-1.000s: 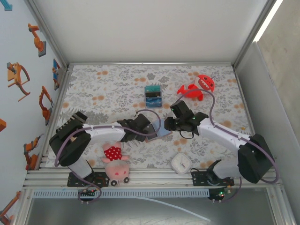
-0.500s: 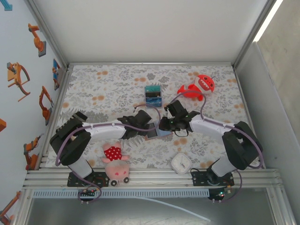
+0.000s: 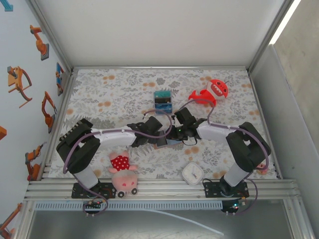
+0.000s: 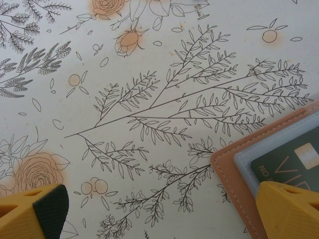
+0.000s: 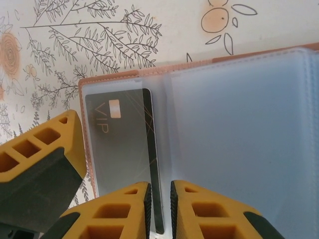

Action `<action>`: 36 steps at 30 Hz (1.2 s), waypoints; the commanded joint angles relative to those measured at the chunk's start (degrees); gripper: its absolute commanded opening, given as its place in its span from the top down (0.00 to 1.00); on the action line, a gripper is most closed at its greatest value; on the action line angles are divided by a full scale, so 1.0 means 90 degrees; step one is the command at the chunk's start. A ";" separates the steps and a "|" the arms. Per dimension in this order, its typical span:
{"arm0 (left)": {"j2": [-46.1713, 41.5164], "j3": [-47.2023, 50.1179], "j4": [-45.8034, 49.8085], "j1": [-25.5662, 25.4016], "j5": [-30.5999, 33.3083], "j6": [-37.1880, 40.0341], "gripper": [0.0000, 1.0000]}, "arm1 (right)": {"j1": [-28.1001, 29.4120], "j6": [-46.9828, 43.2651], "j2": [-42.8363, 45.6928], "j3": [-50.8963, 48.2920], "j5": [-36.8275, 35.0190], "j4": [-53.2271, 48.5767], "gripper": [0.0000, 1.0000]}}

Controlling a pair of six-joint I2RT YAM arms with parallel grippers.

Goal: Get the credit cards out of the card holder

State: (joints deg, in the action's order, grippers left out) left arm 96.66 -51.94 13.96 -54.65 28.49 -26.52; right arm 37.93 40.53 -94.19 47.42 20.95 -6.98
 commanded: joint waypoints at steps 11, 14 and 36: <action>0.0196 -0.0029 0.0266 -0.0001 0.0048 -0.0074 0.03 | -0.0026 0.0174 -0.0249 0.0115 0.0243 0.0357 0.84; 0.0210 -0.0028 0.0300 -0.0011 0.0076 -0.0071 0.03 | -0.0030 0.0193 -0.0257 0.0068 0.0223 0.0375 0.85; 0.0260 -0.0107 0.0480 -0.0070 0.0210 -0.0049 0.03 | -0.0035 0.0253 -0.0373 -0.0131 0.0177 0.0444 0.86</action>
State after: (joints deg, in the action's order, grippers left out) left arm 98.04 -51.96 15.55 -54.87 29.15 -26.52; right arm 37.95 42.26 -96.47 46.96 22.90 -3.55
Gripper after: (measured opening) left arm 0.970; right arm 0.140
